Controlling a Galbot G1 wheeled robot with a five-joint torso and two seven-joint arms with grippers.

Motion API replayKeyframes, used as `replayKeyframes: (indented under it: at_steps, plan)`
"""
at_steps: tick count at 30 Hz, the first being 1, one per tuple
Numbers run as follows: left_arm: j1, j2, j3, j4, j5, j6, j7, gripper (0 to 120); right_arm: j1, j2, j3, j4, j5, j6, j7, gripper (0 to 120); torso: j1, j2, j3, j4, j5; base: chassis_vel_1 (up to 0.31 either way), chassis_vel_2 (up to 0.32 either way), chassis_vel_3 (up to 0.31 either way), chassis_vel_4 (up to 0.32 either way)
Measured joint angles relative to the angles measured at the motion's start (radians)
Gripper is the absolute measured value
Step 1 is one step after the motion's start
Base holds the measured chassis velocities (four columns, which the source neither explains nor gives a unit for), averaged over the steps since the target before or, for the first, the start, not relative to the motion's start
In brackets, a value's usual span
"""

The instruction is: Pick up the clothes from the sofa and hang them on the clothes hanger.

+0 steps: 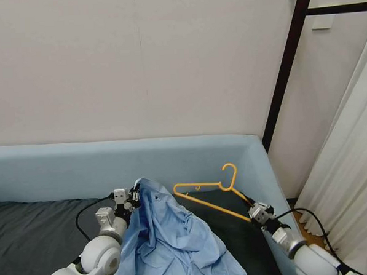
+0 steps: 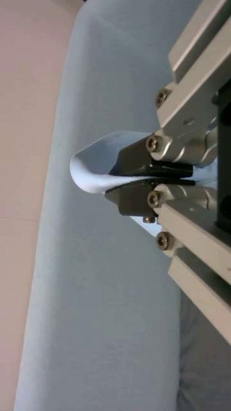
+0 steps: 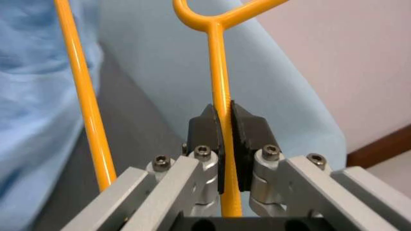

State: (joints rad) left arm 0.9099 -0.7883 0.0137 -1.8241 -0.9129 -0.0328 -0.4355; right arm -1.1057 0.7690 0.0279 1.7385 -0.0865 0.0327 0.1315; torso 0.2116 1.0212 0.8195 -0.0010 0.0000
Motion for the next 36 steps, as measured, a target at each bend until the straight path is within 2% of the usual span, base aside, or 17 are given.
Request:
replayKeyframes:
  at_steps: [6, 11, 16, 21, 32, 35, 36]
  plan:
    - [-0.002, 0.013, 0.003, -0.034, -0.014, 0.010, -0.008, 0, -0.063, 0.017, -0.006, 0.060, -0.053, 0.004, 0.025, 4, 0.000, 0.000, 0.000, -0.0005, -0.0003, 0.000, 0.000, 0.000, 0.000]
    - [0.015, 0.025, 0.012, -0.061, -0.014, 0.016, -0.016, 0, -0.051, 0.072, -0.099, 0.102, -0.071, -0.056, 0.065, 4, 0.000, 0.000, 0.000, -0.0002, -0.0004, 0.000, 0.000, 0.000, 0.000]
    - [0.035, 0.022, 0.028, -0.089, -0.012, 0.019, -0.020, 0, 0.061, 0.142, -0.213, 0.021, -0.074, -0.094, 0.100, 4, 0.000, 0.000, 0.000, -0.0001, -0.0004, 0.000, 0.000, 0.000, 0.000]
    - [0.043, 0.021, 0.033, -0.105, -0.013, 0.019, -0.019, 0, 0.132, 0.184, -0.258, -0.043, -0.070, -0.123, 0.123, 4, 0.000, 0.000, 0.000, 0.0000, -0.0002, 0.000, 0.000, 0.000, 0.000]
    - [0.056, -0.008, 0.037, -0.138, -0.013, 0.027, -0.048, 0, 0.242, 0.212, -0.308, -0.116, -0.111, -0.156, 0.161, 4, 0.000, 0.000, 0.000, -0.0003, -0.0003, 0.000, 0.000, 0.000, 0.000]
    - [0.048, -0.023, 0.044, -0.147, -0.003, 0.033, -0.064, 0, 0.280, 0.243, -0.333, -0.144, -0.202, -0.152, 0.174, 4, 0.000, 0.000, 0.000, 0.0000, -0.0002, 0.000, 0.000, 0.000, 0.000]
    - [0.042, -0.026, 0.048, -0.144, 0.019, 0.033, -0.065, 0, 0.290, 0.259, -0.332, -0.165, -0.287, -0.117, 0.172, 4, 0.000, 0.000, 0.000, -0.0001, -0.0003, 0.000, 0.000, 0.000, 0.000]
